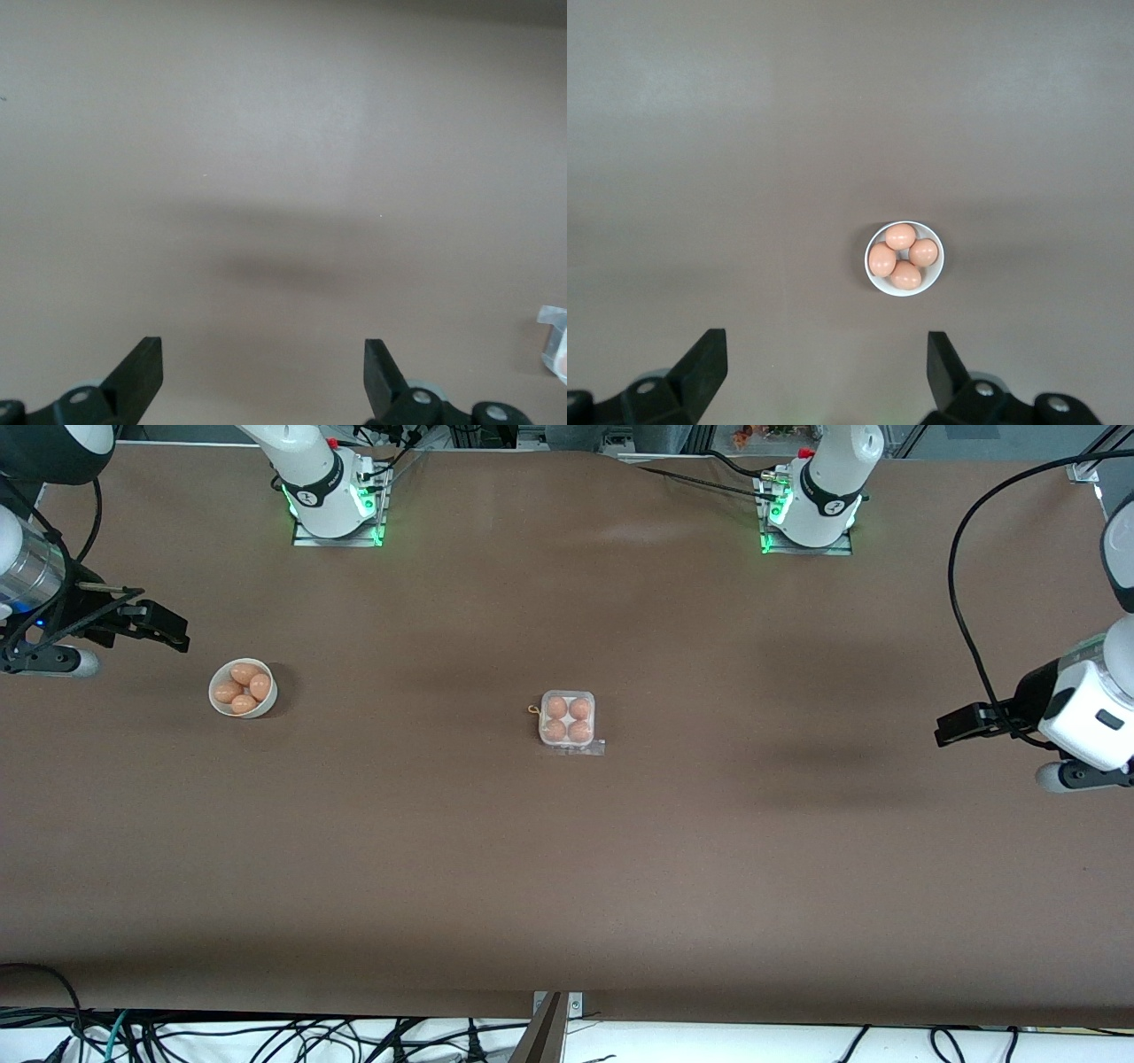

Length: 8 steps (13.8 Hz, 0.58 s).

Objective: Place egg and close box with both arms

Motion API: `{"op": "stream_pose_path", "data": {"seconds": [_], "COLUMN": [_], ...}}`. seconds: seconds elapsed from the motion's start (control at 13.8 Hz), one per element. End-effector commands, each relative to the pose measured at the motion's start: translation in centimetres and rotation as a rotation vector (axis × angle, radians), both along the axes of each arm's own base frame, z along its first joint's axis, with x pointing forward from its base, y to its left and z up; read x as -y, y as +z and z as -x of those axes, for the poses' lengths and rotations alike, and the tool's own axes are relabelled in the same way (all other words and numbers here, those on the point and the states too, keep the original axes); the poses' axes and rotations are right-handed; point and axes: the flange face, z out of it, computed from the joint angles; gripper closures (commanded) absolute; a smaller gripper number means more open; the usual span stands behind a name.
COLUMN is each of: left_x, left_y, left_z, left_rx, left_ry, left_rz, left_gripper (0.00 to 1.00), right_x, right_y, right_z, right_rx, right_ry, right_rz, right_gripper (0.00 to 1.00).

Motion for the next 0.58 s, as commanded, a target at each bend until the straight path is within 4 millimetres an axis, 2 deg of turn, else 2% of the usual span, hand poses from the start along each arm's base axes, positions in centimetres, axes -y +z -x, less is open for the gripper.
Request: {"op": "stream_pose_path", "data": {"seconds": [0.0, 0.43, 0.51], "left_x": [-0.3, -0.5, -0.5], "left_y": [-0.6, 0.5, 0.6], "left_z": [1.7, 5.8, 5.9], "left_rx": [0.032, 0.055, 0.055], "left_ry": [-0.012, -0.005, -0.003], "left_rz": [-0.031, -0.023, -0.023], "left_gripper": [0.00, 0.00, 0.00], "right_x": [0.1, 0.1, 0.1], "right_y": [0.4, 0.3, 0.3], "right_z": [0.2, 0.3, 0.4], "right_rx": [-0.005, -0.008, -0.011], "right_ry": [-0.010, -0.010, -0.010], "right_rz": [-0.002, -0.002, -0.002], "right_gripper": [0.00, 0.00, 0.00]}}
